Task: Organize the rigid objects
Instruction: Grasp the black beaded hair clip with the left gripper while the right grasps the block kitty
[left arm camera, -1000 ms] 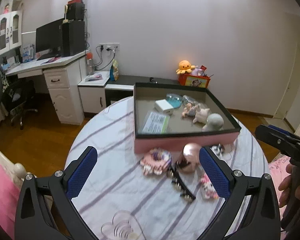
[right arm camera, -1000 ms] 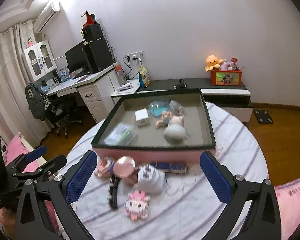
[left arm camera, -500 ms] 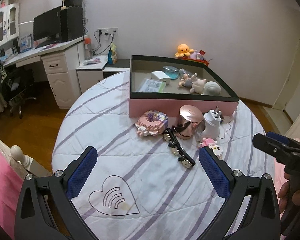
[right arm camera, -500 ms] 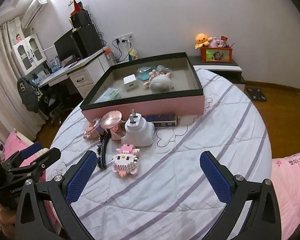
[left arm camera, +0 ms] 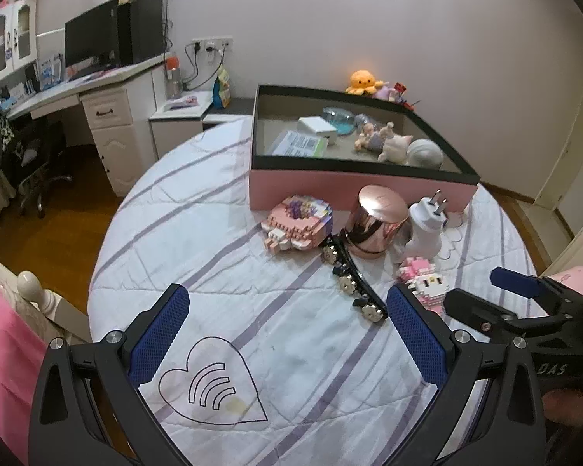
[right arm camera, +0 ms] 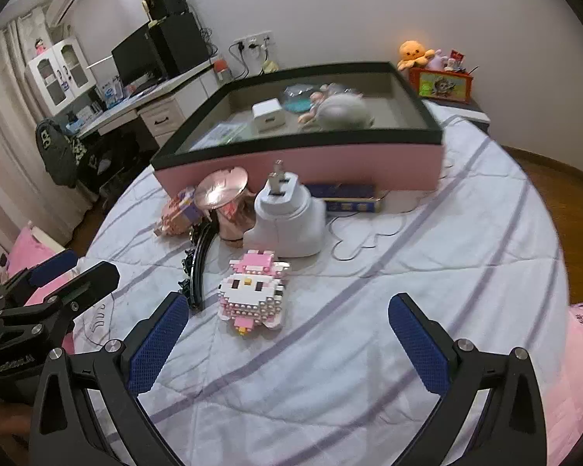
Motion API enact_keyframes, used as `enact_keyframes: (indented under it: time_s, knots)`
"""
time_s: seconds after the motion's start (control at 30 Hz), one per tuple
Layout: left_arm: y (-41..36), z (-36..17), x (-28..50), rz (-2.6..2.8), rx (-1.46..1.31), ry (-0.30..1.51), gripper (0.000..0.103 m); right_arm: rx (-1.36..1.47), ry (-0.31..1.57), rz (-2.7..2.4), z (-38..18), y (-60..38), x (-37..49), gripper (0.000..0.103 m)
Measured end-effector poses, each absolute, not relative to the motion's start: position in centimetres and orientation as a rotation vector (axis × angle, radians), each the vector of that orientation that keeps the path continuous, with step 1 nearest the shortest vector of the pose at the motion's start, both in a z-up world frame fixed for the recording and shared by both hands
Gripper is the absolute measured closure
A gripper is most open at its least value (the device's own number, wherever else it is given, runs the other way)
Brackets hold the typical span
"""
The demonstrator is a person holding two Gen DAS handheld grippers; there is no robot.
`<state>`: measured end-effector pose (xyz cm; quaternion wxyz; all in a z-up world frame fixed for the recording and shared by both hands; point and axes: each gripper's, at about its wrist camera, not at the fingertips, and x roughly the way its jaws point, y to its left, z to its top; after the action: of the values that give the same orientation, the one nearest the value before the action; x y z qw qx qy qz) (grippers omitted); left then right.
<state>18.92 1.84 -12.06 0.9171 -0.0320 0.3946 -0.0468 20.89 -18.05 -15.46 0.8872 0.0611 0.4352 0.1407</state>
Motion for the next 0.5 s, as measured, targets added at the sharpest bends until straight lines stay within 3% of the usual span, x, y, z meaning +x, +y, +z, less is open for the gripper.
enact_keyframes:
  time_s: [0.27,0.37,0.4,0.43,0.5]
  knots:
    - [1.5,-13.4,20.2,-0.098,-0.073,0.849,0.000,0.063,0.944,0.334,-17.7,-16.2,22.4,0.020]
    - [1.0,-13.8,20.6,-0.108,-0.071,0.860,0.000,0.015,0.921,0.320,-17.7,-16.1,22.4,0.036]
    - [0.8,-14.0,20.7,-0.112,-0.069,0.863,0.000,0.017,0.917,0.318,-17.6,-16.4,22.4,0.051]
    - [0.6,-14.1,20.8,-0.117,-0.067,0.867,0.000,0.018,0.916,0.311,-17.6,-16.8,22.3,0.057]
    - [0.1,-14.3,21.1,-0.130,-0.065,0.874,0.000,0.042,0.917,0.322,-17.5,-17.7,22.2,0.058]
